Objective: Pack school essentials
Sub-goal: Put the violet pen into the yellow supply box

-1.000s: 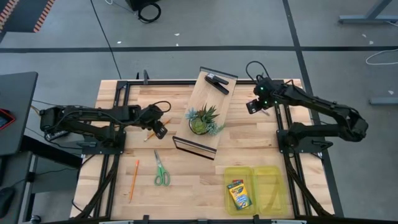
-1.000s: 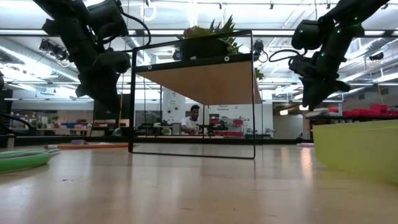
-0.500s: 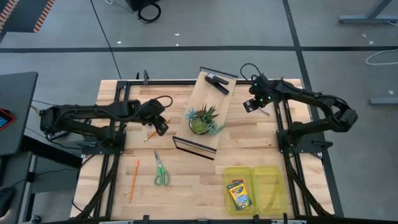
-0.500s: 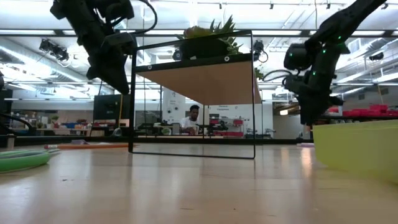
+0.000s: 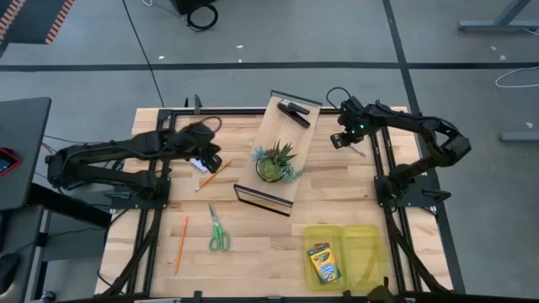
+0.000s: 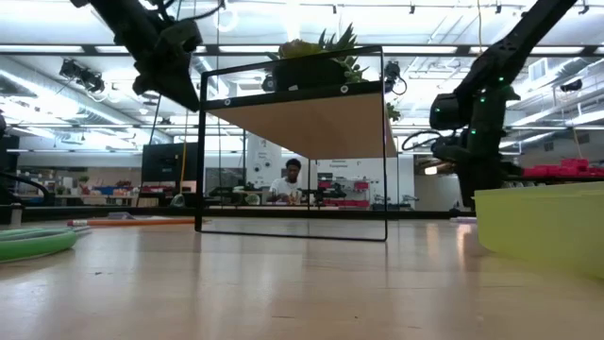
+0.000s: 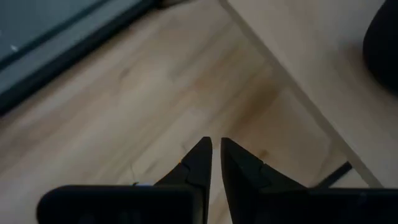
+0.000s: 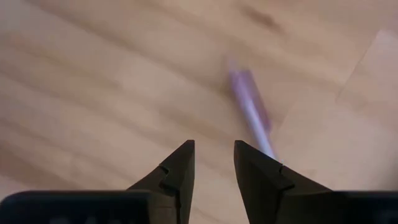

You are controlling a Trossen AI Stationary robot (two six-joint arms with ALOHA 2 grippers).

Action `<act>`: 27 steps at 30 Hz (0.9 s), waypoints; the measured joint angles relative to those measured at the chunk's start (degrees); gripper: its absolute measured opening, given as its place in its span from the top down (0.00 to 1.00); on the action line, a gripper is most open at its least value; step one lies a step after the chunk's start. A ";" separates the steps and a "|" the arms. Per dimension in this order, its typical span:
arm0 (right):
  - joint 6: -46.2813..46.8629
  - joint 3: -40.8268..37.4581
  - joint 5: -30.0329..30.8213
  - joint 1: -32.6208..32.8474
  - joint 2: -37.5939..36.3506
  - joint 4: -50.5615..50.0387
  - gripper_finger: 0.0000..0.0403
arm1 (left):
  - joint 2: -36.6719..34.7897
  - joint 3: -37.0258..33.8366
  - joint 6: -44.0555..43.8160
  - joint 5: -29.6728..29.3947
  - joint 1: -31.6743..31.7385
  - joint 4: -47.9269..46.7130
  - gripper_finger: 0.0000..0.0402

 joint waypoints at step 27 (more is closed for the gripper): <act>-12.68 11.76 3.74 -1.51 13.01 -4.31 0.45 | -6.73 -0.04 4.81 0.07 3.79 3.07 0.94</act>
